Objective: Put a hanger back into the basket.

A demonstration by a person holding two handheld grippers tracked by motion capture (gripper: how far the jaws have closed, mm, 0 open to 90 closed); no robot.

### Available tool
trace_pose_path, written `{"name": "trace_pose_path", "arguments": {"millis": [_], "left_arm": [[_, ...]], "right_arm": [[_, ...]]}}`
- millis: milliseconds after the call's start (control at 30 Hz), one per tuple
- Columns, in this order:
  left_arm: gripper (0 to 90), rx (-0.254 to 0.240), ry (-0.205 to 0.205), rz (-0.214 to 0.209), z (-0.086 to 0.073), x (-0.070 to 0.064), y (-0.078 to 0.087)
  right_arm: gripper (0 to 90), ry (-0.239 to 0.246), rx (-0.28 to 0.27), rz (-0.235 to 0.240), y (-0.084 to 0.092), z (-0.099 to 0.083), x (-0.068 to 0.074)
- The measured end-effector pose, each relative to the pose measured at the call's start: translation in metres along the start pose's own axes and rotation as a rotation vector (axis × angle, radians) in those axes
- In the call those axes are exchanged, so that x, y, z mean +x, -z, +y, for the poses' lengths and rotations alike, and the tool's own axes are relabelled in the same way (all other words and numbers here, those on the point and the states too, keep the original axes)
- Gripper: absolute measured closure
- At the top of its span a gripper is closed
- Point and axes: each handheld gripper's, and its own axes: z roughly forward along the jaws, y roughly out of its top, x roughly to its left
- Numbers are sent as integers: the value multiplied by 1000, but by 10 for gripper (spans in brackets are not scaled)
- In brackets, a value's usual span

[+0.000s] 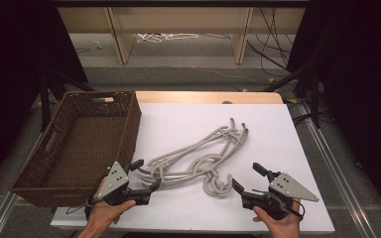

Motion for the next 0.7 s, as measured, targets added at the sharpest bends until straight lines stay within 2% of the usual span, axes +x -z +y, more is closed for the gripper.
{"name": "trace_pose_path", "arguments": {"millis": [167,300,367,433,467,500,533,633,700], "left_arm": [[167,4,9,-7,0,1,-1],[168,18,-2,-12,0,0,-1],[168,22,2,-10,0,-1,-2],[168,28,10,-18,0,-1,-3],[169,29,31,-27,0,-1,-3],[170,23,39,-34,1,-1,-3],[170,23,42,-30,1,-1,-3],[166,21,33,-25,2,-1,-4],[164,21,30,-24,2,-1,-5]], "right_arm": [[159,-7,15,-9,1,1,-1],[159,18,-11,-9,0,1,-2],[159,7,-2,-8,0,1,-1],[159,5,6,-7,1,1,-2],[159,-1,-12,-10,0,0,-2],[159,28,-23,-16,0,1,-3],[159,35,-52,-4,-2,0,-4],[158,37,-23,-1,-1,1,-3],[158,39,-34,-2,-2,1,-3]]}}
